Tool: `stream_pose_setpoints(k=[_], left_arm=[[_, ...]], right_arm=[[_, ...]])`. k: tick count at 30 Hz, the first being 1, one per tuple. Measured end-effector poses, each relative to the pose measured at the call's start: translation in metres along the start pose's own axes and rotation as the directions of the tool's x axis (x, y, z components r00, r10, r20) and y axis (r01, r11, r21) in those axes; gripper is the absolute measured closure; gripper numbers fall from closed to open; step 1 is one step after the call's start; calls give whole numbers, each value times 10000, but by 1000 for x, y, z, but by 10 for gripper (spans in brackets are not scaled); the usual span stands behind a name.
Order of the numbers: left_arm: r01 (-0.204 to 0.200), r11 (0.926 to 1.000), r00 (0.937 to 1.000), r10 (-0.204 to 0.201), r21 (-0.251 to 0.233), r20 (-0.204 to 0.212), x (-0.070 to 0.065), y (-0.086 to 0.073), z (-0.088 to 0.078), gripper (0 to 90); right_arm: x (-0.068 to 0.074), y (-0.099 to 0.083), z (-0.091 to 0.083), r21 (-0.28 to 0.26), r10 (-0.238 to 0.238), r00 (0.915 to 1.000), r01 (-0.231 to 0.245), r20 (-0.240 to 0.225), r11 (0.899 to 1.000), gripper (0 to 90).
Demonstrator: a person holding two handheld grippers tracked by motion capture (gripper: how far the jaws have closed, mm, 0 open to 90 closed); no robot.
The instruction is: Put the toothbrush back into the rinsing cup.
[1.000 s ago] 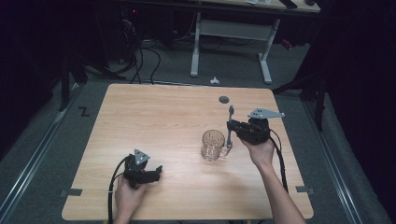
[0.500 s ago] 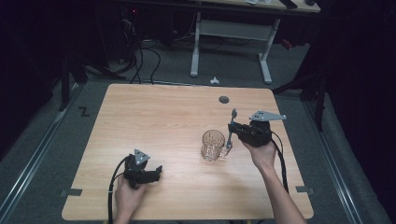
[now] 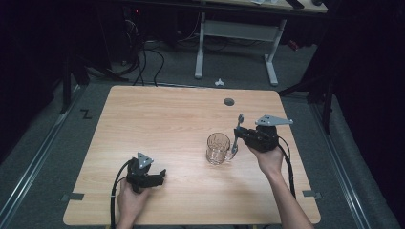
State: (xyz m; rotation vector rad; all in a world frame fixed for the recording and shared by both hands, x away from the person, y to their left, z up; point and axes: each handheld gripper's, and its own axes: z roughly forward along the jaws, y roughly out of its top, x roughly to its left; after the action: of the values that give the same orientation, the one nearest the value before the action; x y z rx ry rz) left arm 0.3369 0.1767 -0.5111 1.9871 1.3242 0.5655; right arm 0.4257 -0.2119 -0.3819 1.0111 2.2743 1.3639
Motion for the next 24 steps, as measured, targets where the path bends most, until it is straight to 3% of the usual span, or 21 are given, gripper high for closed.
stream_pose_setpoints(k=[24], left_arm=[[-4,10000,10000,4,1,0,0,0,0,158]], right_arm=[[1,-10,2,121,99,9999,-100,48,9999,791]])
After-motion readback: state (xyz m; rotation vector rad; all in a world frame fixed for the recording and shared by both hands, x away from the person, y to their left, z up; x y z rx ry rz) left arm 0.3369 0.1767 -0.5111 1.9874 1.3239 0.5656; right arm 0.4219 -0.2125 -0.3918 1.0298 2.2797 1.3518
